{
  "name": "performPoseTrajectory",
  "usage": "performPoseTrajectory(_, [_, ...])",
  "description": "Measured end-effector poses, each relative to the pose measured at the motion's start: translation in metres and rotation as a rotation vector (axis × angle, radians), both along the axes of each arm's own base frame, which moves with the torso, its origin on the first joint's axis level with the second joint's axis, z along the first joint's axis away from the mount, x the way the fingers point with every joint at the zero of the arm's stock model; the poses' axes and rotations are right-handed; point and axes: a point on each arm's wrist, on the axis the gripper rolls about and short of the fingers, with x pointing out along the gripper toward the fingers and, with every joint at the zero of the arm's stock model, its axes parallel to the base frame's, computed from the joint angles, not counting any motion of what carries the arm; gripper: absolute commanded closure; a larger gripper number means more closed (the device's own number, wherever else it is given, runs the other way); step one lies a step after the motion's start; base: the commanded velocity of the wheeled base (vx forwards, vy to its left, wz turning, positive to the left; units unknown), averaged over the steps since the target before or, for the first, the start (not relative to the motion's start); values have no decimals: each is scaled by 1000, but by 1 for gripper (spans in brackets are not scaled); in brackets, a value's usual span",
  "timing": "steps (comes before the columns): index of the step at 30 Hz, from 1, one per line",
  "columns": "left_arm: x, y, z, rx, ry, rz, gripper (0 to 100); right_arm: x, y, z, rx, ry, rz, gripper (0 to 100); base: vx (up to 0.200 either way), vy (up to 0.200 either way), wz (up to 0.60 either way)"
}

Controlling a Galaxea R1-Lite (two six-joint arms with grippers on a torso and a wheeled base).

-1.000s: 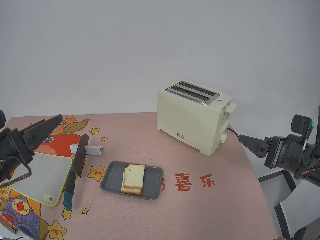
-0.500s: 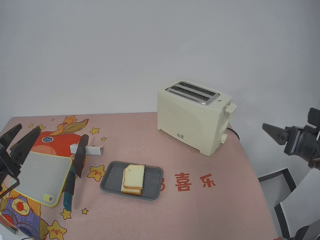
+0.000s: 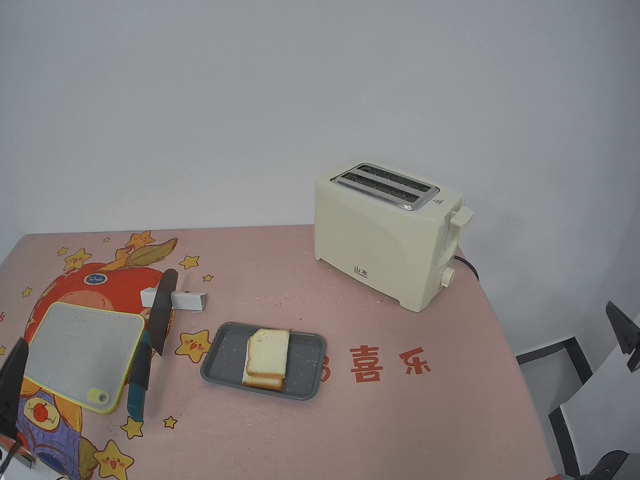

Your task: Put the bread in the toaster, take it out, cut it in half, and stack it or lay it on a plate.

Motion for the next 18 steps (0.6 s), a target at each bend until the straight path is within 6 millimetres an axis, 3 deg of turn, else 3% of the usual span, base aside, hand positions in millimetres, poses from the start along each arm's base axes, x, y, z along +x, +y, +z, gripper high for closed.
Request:
performPoseTrajectory(7, [-22, 8, -32, 31, -4, 57, 0, -33, -10, -41, -49, -48, -13, 0, 0, 0, 0])
performPoseTrajectory(13, [-19, 7, -67, 102, 36, 63, 0, -51, -12, -78, -63, -1, 63, 0, 0, 0, 0])
performPoseTrajectory(18, [-15, 6, -88, 159, 48, 39, 0, -59, -9, -87, -28, -20, 211, 0, 0, 0, 0])
